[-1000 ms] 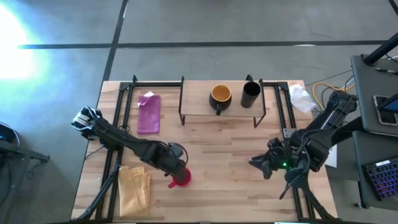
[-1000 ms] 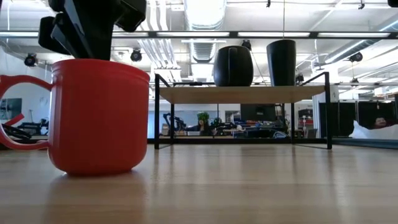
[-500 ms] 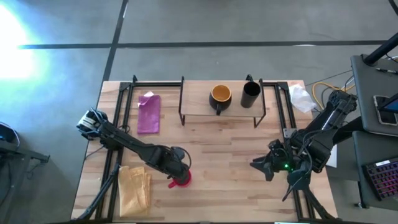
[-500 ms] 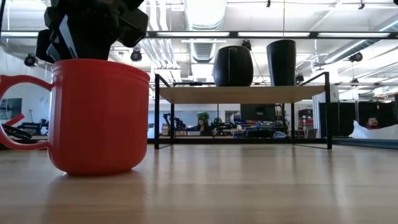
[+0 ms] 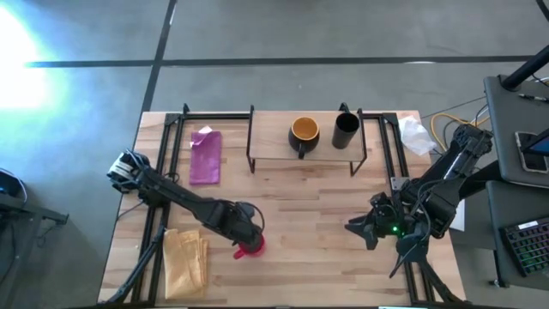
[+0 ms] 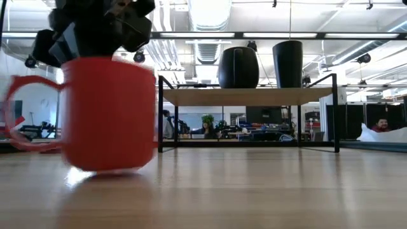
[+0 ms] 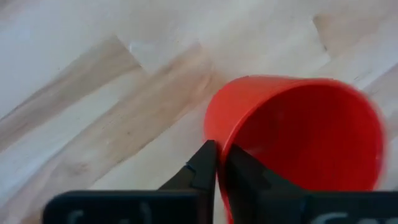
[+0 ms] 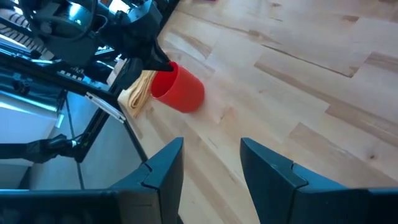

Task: Stack small to large cups/mugs on shelf
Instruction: Put the red mug on the shelf

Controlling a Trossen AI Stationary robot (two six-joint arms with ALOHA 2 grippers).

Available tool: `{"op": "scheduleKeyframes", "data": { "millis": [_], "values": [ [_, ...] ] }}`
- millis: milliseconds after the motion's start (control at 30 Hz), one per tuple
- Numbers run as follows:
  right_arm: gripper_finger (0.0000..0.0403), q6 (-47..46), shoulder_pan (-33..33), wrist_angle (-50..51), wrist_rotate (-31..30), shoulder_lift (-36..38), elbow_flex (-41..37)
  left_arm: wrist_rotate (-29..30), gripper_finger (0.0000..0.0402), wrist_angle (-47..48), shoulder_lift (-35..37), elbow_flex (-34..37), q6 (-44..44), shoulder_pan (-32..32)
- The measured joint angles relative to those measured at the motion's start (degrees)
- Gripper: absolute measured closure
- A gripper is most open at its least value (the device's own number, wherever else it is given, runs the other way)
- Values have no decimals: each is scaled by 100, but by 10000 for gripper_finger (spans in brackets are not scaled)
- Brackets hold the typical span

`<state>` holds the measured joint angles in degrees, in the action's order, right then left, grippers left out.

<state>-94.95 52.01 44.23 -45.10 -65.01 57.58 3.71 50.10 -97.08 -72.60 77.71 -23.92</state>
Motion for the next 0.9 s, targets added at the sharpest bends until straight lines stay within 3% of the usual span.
{"op": "scheduleKeyframes", "data": {
  "millis": [167, 433, 600, 767, 900],
  "values": [
    [255, -53, 54, -2, -11, -14, 0, 281, 400, 525, 140, -526, -12, 173],
    [280, -62, 63, -78, -286, -166, 0, 1445, 401, 2996, 314, -2749, -740, 1074],
    [294, 447, 61, -600, -602, -286, -2, 1703, 401, 3200, 315, -3615, -1612, 2097],
    [328, 1097, 29, -1352, -1190, -339, -1, 1654, 401, 3250, 308, -3885, -2103, 3056],
    [364, 1145, -26, -1365, -1674, -339, 35, 1475, 401, 3030, 308, -3959, -2303, 3550]
  ]
}}
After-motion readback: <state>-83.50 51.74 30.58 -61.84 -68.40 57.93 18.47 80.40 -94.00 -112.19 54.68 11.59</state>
